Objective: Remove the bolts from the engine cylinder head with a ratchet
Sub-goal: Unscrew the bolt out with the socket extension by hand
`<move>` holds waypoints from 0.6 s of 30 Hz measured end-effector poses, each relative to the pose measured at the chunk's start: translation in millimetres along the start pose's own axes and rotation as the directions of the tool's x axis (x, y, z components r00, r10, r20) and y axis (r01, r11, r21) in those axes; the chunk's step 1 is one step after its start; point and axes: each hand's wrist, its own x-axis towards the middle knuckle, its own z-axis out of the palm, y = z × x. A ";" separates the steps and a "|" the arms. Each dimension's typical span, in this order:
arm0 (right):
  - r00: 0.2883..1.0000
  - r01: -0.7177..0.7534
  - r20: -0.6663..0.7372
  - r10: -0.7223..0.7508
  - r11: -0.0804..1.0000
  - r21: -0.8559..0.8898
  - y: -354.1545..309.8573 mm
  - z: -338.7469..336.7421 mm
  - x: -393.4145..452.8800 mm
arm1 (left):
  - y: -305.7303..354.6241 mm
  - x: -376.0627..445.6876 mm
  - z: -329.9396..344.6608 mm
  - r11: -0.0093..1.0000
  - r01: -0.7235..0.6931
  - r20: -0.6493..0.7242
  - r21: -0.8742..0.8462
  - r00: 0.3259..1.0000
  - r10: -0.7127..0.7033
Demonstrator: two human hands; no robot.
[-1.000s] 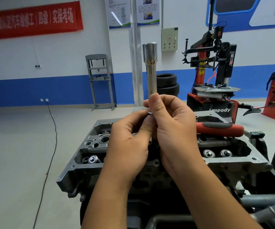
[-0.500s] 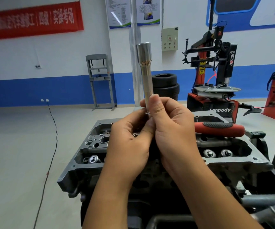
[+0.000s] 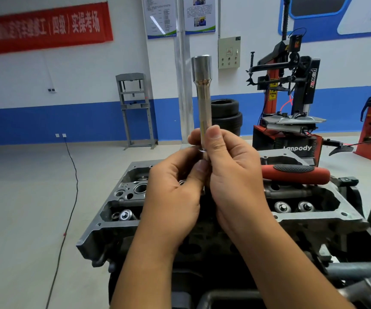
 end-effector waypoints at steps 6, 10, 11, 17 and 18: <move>1.000 -0.001 -0.007 0.001 1.000 0.022 -2.7 -2.2 -1.2 | -4.3 -0.1 2.9 0.999 -0.001 -0.154 0.050 0.988 0.009; 0.999 0.021 -0.024 -0.022 0.999 -0.037 -2.3 0.5 -1.0 | 0.3 -0.1 2.0 1.000 -0.016 0.022 0.010 1.000 0.016; 0.999 0.013 -0.031 -0.013 0.999 -0.030 -1.7 1.0 -0.8 | 1.3 0.3 2.0 1.000 -0.013 0.028 -0.003 1.000 0.013; 0.998 0.013 -0.057 -0.012 1.000 0.016 -2.2 -2.3 -1.6 | -2.6 -0.7 1.8 1.000 0.007 -0.135 0.011 0.991 -0.006; 0.998 0.020 -0.064 -0.020 1.000 0.003 -2.5 -2.4 -1.6 | -2.3 -0.5 1.1 1.000 0.008 -0.118 0.001 0.993 -0.008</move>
